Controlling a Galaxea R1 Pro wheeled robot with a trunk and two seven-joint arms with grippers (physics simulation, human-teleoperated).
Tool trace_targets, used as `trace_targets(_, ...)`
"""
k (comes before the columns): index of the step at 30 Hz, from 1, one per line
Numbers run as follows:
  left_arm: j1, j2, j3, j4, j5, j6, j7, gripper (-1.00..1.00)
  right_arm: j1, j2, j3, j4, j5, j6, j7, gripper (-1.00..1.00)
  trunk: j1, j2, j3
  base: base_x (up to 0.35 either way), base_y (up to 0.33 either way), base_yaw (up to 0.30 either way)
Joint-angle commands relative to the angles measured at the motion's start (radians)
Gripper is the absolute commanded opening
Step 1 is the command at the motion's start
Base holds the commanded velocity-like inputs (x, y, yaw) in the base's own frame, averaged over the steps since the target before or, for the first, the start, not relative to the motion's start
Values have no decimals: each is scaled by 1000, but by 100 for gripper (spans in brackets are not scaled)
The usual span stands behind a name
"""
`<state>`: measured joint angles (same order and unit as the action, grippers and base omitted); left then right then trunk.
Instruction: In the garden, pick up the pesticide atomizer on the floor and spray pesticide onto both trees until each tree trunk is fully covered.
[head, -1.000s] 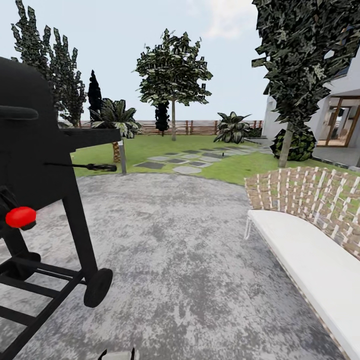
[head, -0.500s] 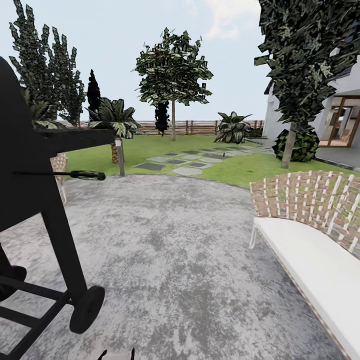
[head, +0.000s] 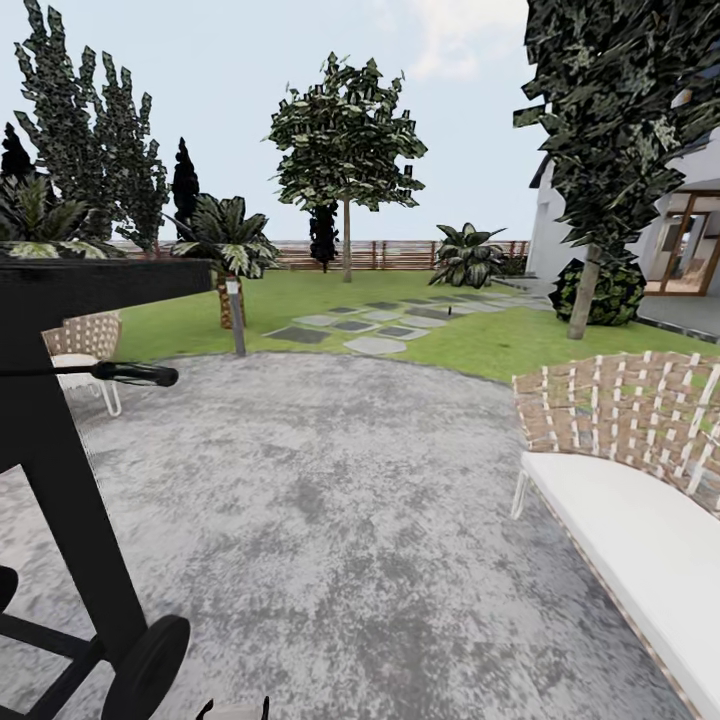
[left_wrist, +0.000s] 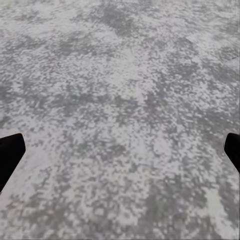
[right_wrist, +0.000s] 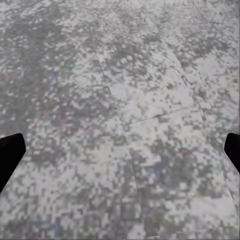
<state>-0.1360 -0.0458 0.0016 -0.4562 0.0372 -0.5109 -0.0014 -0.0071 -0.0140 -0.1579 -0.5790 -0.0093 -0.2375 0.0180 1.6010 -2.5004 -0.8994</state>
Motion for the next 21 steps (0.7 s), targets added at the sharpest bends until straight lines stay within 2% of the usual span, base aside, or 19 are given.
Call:
trace_targets(1,-1,0,0,1,4,-3,0,100,-1,0,-2,1,-1,-3,2,100,0,0,-1,329,0,0)
trace_targets(12,-1,0,0,1,3,-2,0,100,-1,0,-2,1,-1,-3,2,100,0,0,-1,328,-4,0)
trace_targets(21,-1,0,0,1,4,-2,0,100,-1,0,-2,1,-1,-3,2,100,0,0,-1,305,-137,0)
